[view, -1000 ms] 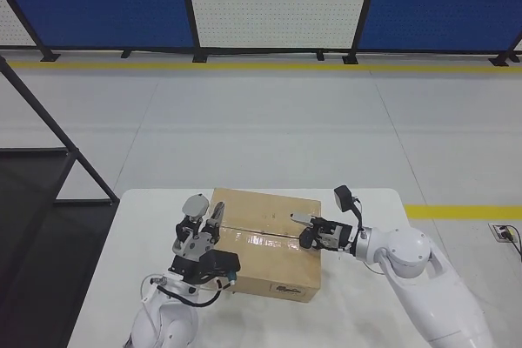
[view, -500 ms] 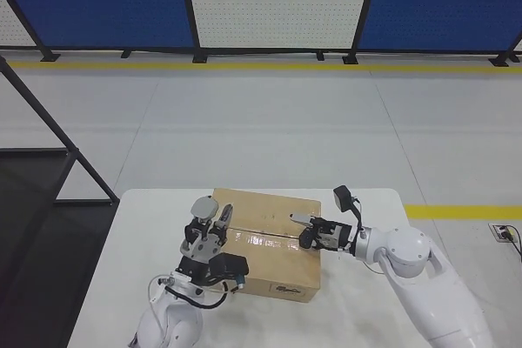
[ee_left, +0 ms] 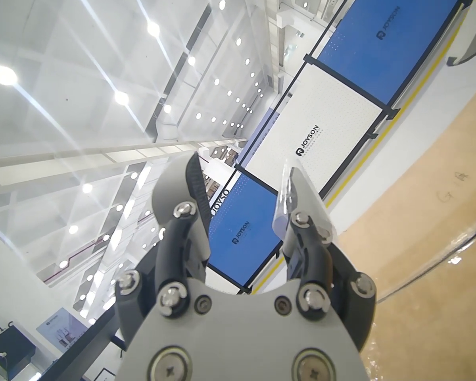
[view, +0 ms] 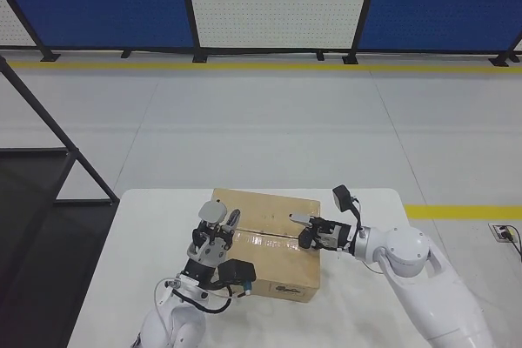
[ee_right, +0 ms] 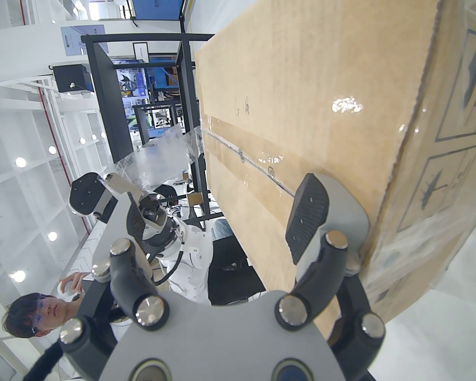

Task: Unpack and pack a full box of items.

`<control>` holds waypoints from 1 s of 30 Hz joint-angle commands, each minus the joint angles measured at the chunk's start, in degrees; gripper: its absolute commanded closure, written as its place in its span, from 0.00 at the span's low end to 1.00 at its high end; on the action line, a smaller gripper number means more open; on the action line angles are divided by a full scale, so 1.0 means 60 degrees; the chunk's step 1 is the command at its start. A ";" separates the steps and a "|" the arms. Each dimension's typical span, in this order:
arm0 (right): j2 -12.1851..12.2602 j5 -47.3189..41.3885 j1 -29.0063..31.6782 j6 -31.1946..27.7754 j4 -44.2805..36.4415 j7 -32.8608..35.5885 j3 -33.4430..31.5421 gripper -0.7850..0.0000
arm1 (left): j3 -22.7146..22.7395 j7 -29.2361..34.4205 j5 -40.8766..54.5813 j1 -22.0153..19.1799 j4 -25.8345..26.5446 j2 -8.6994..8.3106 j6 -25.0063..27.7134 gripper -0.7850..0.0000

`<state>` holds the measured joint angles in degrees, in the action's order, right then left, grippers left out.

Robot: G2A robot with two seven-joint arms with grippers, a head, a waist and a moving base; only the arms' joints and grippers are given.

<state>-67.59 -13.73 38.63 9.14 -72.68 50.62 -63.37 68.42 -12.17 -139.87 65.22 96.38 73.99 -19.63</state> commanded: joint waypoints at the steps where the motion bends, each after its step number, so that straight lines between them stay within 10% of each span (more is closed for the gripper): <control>1: 0.0000 0.0008 0.0004 -0.0001 -0.0002 0.0000 0.0005 0.00 | -0.0023 -0.0012 -0.0046 -0.0008 -0.0015 0.0012 0.0042 0.40; 30: 0.0020 0.0015 0.0113 -0.0071 -0.0039 0.0017 -0.0028 0.00 | -0.0401 0.0049 -0.0511 -0.0174 -0.0245 0.0219 0.0229 0.33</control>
<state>-67.48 -13.71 39.32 8.71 -72.88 50.69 -63.58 65.92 -11.83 -143.03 64.08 94.85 75.28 -18.18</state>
